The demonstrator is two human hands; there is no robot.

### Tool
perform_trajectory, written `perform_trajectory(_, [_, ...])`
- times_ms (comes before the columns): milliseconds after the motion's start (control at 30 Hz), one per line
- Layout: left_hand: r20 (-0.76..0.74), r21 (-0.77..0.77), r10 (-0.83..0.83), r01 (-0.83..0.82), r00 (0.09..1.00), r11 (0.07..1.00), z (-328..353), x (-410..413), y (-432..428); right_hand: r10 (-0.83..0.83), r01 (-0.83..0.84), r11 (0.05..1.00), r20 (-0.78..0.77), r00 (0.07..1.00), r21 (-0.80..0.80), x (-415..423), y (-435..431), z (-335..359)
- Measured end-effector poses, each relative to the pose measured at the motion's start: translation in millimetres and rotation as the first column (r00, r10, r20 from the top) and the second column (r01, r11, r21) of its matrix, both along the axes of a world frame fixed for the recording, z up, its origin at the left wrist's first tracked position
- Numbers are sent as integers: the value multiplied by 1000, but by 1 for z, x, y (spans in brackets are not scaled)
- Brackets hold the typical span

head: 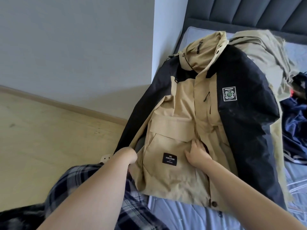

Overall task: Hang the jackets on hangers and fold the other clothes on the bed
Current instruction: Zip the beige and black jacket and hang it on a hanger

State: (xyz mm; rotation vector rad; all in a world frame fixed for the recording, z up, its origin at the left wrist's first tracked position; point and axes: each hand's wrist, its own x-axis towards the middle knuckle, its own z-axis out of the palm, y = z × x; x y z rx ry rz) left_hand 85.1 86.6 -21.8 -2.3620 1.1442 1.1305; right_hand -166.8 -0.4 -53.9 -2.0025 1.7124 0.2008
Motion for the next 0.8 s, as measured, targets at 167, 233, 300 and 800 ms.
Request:
perform_trajectory(167, [-276, -478, 94, -222, 957, 850, 8, -19, -17, 48, -47, 996, 21, 999, -70, 9, 12, 6])
perform_trajectory(233, [-355, -467, 59, -232, 933, 853, 8, -35, -26, 153, -134, 981, 137, 979, -137, 10, 19, 15])
perform_trajectory(300, [-395, -394, 159, -324, 905, 860, 1, -43, -36, 264, -208, 941, 200, 943, -266, 8, 27, 22])
perform_trajectory(800, [422, -711, -389, 565, 819, 418, -8, -129, -42, -69, 81, 824, 41, 997, -562, -97, 16, 27])
